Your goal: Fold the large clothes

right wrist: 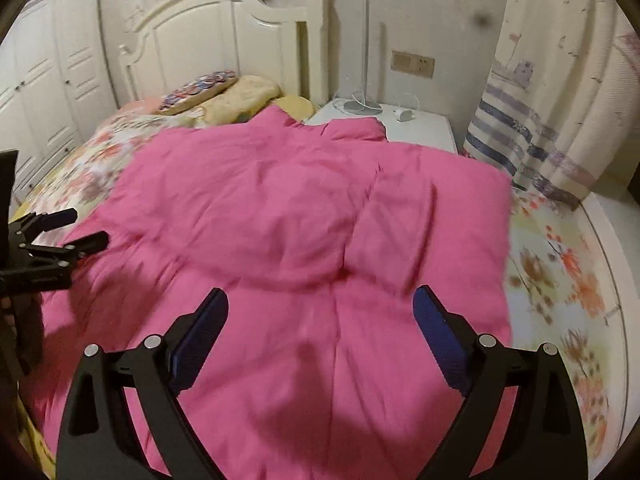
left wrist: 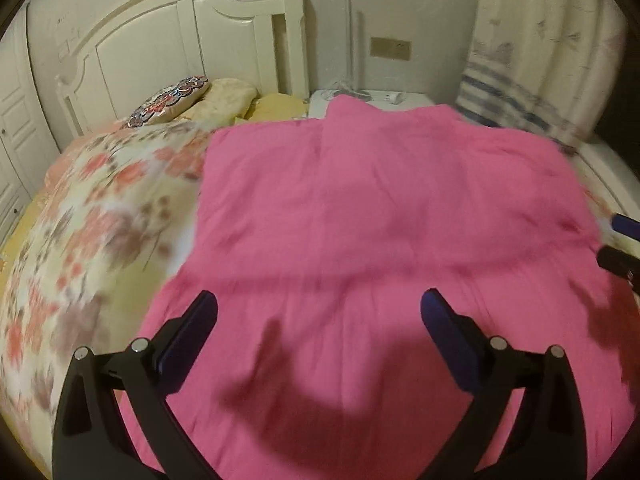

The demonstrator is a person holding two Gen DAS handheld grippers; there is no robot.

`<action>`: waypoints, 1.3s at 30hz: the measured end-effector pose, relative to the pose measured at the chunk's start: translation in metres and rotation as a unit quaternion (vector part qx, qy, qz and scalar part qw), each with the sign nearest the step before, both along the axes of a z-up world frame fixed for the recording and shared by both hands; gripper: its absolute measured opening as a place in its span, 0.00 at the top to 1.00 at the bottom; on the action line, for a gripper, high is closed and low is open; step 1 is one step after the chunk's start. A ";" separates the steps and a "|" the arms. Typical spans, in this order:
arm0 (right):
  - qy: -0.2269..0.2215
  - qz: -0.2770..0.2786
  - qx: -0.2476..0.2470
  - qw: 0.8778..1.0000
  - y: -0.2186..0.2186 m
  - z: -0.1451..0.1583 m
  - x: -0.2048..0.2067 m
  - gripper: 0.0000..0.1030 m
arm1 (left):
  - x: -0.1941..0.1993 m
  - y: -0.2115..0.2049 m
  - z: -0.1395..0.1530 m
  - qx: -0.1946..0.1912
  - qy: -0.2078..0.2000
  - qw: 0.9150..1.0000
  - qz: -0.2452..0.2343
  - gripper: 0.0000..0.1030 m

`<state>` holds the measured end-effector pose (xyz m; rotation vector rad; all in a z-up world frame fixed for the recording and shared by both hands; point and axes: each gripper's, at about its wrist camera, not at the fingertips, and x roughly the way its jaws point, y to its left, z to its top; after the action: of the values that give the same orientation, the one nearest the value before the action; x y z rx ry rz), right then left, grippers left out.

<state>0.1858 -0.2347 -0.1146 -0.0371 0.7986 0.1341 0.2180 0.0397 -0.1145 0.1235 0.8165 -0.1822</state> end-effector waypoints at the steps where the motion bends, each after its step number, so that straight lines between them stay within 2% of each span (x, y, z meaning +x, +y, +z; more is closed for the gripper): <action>1: 0.006 0.006 0.002 1.000 -0.002 -0.004 -0.016 0.13 | -0.020 0.007 -0.001 0.007 -0.004 1.000 -0.005 0.02; 2: 0.015 0.010 0.002 1.000 -0.006 -0.009 -0.023 0.13 | -0.036 0.012 -0.005 0.020 -0.005 1.000 -0.008 0.02; 4: 0.060 0.014 -0.020 0.998 -0.007 -0.039 -0.036 0.13 | -0.054 0.021 -0.021 0.048 0.005 0.999 -0.003 0.02; 5: 0.092 0.012 -0.033 0.995 -0.008 -0.061 -0.036 0.12 | -0.056 0.027 -0.034 0.062 0.020 0.998 0.004 0.02; 6: 0.104 0.010 -0.030 0.994 -0.009 -0.074 -0.035 0.10 | -0.055 0.033 -0.049 0.070 0.045 0.996 0.013 0.02; 7: 0.091 0.009 -0.019 0.996 -0.010 -0.075 -0.037 0.08 | -0.055 0.038 -0.055 0.059 0.050 0.997 0.014 0.02; 9: 0.094 0.000 -0.032 0.995 -0.008 -0.071 -0.037 0.09 | -0.057 0.042 -0.050 0.045 0.047 0.998 0.016 0.02; 11: 0.094 -0.014 -0.036 0.995 -0.005 -0.061 -0.045 0.09 | -0.063 0.046 -0.040 0.046 0.041 0.998 0.030 0.02; 12: 0.087 -0.015 -0.024 0.996 -0.005 -0.052 -0.055 0.09 | -0.067 0.047 -0.035 0.044 0.038 0.998 0.032 0.02; 16: 0.027 0.026 0.013 0.999 0.005 -0.018 -0.114 0.09 | -0.113 0.054 -0.007 0.005 0.008 1.000 0.006 0.02; 19: 0.024 0.046 0.006 0.999 0.020 -0.018 -0.145 0.08 | -0.150 0.039 -0.006 -0.024 0.007 0.999 -0.022 0.02; 21: 0.047 0.054 -0.026 0.997 0.034 -0.042 -0.151 0.08 | -0.160 0.022 -0.021 -0.004 0.009 0.999 -0.040 0.02; 22: 0.065 0.055 -0.043 0.995 0.039 -0.058 -0.151 0.08 | -0.164 0.009 -0.037 0.033 0.014 0.999 -0.040 0.02; 23: 0.066 0.052 -0.052 0.995 0.043 -0.074 -0.153 0.07 | -0.162 0.004 -0.052 0.054 0.022 0.998 -0.035 0.02; 25: 0.044 0.040 -0.031 0.998 0.041 -0.079 -0.158 0.04 | -0.165 0.002 -0.060 0.054 0.005 0.998 -0.025 0.02; 27: 0.057 0.037 -0.031 0.997 0.038 -0.075 -0.158 0.05 | -0.165 0.003 -0.057 0.056 0.016 0.998 -0.027 0.02; 29: 0.072 0.032 -0.036 0.996 0.040 -0.065 -0.159 0.05 | -0.164 0.006 -0.046 0.042 0.028 0.998 -0.027 0.03; 31: 0.042 0.039 -0.026 0.998 0.045 -0.045 -0.166 0.05 | -0.163 0.012 -0.032 0.012 0.014 0.999 -0.033 0.02; 34: 0.007 0.065 0.004 0.998 0.064 -0.028 -0.169 0.05 | -0.161 0.012 -0.022 0.016 -0.009 1.000 -0.025 0.02; 36: 0.013 0.084 -0.008 0.996 0.086 -0.039 -0.160 0.05 | -0.151 0.014 -0.033 0.027 0.013 0.999 -0.012 0.02; 38: 0.053 0.094 -0.039 0.993 0.103 -0.069 -0.148 0.04 | -0.144 0.016 -0.052 0.038 0.044 0.998 -0.007 0.02; 39: 0.054 0.092 -0.027 0.994 0.100 -0.075 -0.145 0.04 | -0.145 0.018 -0.058 0.041 0.039 0.998 -0.007 0.02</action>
<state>0.0406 -0.1344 -0.1894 -0.1559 0.9056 0.2902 0.0729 0.0576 -0.1723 0.1995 0.9006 -0.1678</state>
